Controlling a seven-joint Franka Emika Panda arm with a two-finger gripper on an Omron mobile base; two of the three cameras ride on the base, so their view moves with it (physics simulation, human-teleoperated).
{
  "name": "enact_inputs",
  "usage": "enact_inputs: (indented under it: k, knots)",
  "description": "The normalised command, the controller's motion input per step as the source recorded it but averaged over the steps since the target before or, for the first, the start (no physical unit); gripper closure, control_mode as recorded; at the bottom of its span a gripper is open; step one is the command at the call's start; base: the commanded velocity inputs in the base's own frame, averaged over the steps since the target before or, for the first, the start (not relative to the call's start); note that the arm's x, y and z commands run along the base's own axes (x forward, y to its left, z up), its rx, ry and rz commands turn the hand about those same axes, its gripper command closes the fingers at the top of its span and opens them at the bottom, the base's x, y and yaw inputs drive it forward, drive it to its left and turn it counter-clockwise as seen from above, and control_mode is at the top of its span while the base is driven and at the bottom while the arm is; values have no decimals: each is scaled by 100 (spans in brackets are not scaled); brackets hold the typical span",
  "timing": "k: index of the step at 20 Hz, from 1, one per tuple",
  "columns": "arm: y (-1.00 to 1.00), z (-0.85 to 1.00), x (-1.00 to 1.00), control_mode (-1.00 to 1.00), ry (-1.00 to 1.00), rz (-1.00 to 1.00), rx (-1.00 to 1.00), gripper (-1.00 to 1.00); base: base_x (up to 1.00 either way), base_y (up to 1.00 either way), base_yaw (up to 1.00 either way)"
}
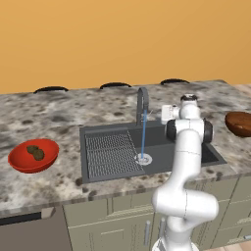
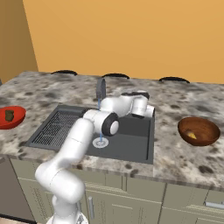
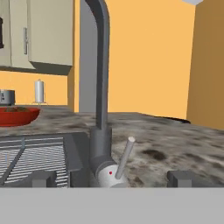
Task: Pick the kiwis from the sink and place them in one bowl. Place the pear in the other bowl. Then turn off the sink faucet.
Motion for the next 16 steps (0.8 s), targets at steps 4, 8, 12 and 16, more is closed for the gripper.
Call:
enact_inputs:
  k: [4,8,12,16]
  knots:
    - [-1,-16,31,-100,0,0,0,-100,0,0,0]
    - [0,-16,30,-100,0,0,0,-100,0,0,0]
    - [0,-7,16,-100,-1,1,0,-100,0,0,0]
    - [17,0,-6,-100,-4,12,0,-100,0,0,0]
